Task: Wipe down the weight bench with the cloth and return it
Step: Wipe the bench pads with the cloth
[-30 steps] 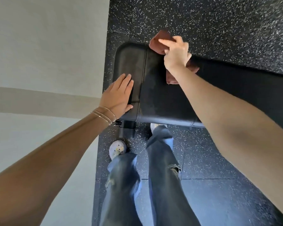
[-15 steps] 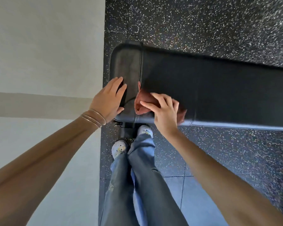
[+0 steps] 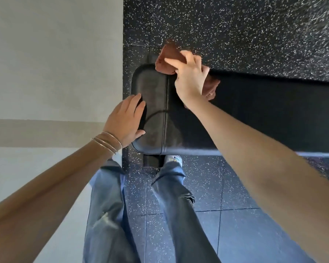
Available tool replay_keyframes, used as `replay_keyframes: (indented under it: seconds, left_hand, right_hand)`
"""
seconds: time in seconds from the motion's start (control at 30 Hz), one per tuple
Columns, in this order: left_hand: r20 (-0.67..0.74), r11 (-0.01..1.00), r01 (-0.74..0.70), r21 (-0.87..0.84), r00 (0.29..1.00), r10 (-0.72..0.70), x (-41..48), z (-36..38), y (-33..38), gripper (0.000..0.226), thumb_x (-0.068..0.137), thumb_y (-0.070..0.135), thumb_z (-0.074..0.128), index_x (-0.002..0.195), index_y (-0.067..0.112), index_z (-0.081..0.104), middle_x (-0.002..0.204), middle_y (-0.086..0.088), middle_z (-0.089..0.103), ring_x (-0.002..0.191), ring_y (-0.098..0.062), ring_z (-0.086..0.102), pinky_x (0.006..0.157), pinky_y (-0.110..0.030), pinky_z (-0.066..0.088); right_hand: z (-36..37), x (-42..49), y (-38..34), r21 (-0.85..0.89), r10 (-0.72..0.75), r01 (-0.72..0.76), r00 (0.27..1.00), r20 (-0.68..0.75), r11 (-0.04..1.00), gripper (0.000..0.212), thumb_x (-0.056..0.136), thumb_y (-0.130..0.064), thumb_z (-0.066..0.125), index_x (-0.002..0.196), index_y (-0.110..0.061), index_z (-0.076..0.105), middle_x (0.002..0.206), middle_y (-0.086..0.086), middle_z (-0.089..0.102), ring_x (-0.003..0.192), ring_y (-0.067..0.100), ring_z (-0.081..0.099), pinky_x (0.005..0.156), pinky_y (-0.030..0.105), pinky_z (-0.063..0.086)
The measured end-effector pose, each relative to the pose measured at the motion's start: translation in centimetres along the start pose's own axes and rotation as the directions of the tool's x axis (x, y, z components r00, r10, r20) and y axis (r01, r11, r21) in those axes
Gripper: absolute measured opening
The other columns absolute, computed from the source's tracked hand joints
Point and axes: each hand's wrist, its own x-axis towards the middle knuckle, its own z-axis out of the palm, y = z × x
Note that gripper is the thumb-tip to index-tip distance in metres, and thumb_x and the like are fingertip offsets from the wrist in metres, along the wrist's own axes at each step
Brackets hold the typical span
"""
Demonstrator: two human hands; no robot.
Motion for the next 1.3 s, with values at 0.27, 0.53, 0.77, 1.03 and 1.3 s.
replay_keyframes:
  seconds: [0.27,0.53,0.77,1.03,1.3]
  left_hand:
    - [-0.012,0.981,-0.194,-0.019,0.981,0.194,2.2,-2.8,-5.2,0.073,0.075,0.028,0.075,0.133,-0.003,0.043,0.143,-0.021,0.036,0.132,-0.036,0.035,0.108,-0.044,0.032]
    - [0.090,0.907,-0.406,0.114,0.913,0.397,4.8,-3.6,-9.2,0.080,0.087,0.040,0.060,0.147,0.006,0.019,0.156,-0.014,0.014,0.143,-0.029,0.018,0.117,-0.038,0.019]
    - [0.091,0.845,-0.515,0.148,0.857,0.507,6.6,-5.4,-8.9,0.079,0.087,0.037,0.061,0.147,0.005,0.021,0.156,-0.016,0.014,0.143,-0.031,0.018,0.116,-0.038,0.019]
    - [0.157,0.740,-0.634,0.224,0.773,0.615,7.4,-4.4,-5.5,0.082,0.090,0.043,0.055,0.148,0.005,0.012,0.156,-0.017,0.007,0.144,-0.030,0.011,0.118,-0.038,0.014]
    - [0.224,0.625,-0.722,0.297,0.689,0.690,7.9,-4.0,-2.4,0.079,0.083,0.038,0.065,0.144,0.003,0.029,0.153,-0.018,0.024,0.142,-0.034,0.021,0.115,-0.046,0.023]
  right_hand:
    - [3.1,-18.1,-1.2,0.038,0.016,-0.013,0.997,-0.076,0.999,0.065,0.061,0.007,0.060,0.113,-0.031,0.068,0.127,0.008,0.058,0.115,0.024,0.039,0.087,0.050,0.039]
    - [2.4,-12.6,-4.7,0.117,0.367,-0.357,0.928,-0.072,0.927,0.058,0.079,0.004,0.054,0.118,-0.038,0.064,0.135,0.003,0.051,0.118,0.028,0.043,0.088,0.046,0.034]
    - [1.6,-4.1,-6.0,0.121,0.547,-0.535,0.829,-0.112,0.836,0.058,0.088,-0.005,0.048,0.126,-0.048,0.051,0.141,-0.004,0.039,0.121,0.023,0.036,0.092,0.043,0.031]
    - [2.5,-20.3,-0.6,0.029,0.683,-0.684,0.722,-0.111,0.729,0.062,0.080,0.002,0.054,0.127,-0.039,0.056,0.136,0.007,0.048,0.111,0.036,0.046,0.083,0.048,0.040]
    - [0.5,-16.0,6.8,0.341,0.913,-0.847,0.388,-0.129,0.408,0.059,0.088,-0.002,0.047,0.126,-0.046,0.053,0.142,-0.003,0.036,0.122,0.025,0.034,0.098,0.054,0.032]
